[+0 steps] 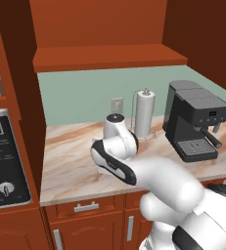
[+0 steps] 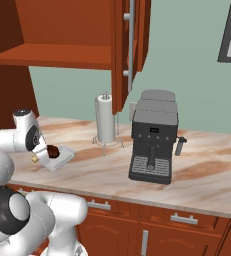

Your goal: Retrieve the tupperware from the cabinet, then place the raw meat into the tupperware to avoid contamination.

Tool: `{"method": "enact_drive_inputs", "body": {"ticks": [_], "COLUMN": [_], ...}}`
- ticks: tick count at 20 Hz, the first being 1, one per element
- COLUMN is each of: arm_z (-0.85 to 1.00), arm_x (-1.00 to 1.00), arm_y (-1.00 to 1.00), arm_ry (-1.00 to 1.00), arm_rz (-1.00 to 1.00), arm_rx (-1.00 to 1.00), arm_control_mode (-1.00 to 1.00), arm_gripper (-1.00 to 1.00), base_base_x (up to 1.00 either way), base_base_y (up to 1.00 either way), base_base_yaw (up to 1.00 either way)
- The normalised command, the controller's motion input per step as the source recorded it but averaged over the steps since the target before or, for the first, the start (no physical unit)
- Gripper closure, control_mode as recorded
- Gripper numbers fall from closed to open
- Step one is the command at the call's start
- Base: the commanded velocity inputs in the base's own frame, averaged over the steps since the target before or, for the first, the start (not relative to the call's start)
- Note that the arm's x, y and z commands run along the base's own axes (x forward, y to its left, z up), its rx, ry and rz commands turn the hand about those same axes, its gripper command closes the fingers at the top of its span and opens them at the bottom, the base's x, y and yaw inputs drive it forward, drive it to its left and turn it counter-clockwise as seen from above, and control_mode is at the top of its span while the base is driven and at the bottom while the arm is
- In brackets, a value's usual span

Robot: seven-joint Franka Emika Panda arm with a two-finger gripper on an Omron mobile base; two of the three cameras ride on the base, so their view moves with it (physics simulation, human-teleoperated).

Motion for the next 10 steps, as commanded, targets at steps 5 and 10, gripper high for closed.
{"method": "enact_drive_inputs", "body": {"ticks": [5,10], "arm_z": [-0.13,-0.19], "arm_x": [0.20,0.24], "arm_y": [0.02,0.01], "arm_ry": [0.08,0.05], "arm_rz": [-0.01,-0.01], "arm_rx": [0.00,0.00], "arm_control_mode": [-1.00,-1.00], "arm_gripper": [1.00,1.00], "base_base_x": [0.00,0.00], "base_base_y": [0.00,0.00], "base_base_yaw": [0.00,0.00]}}
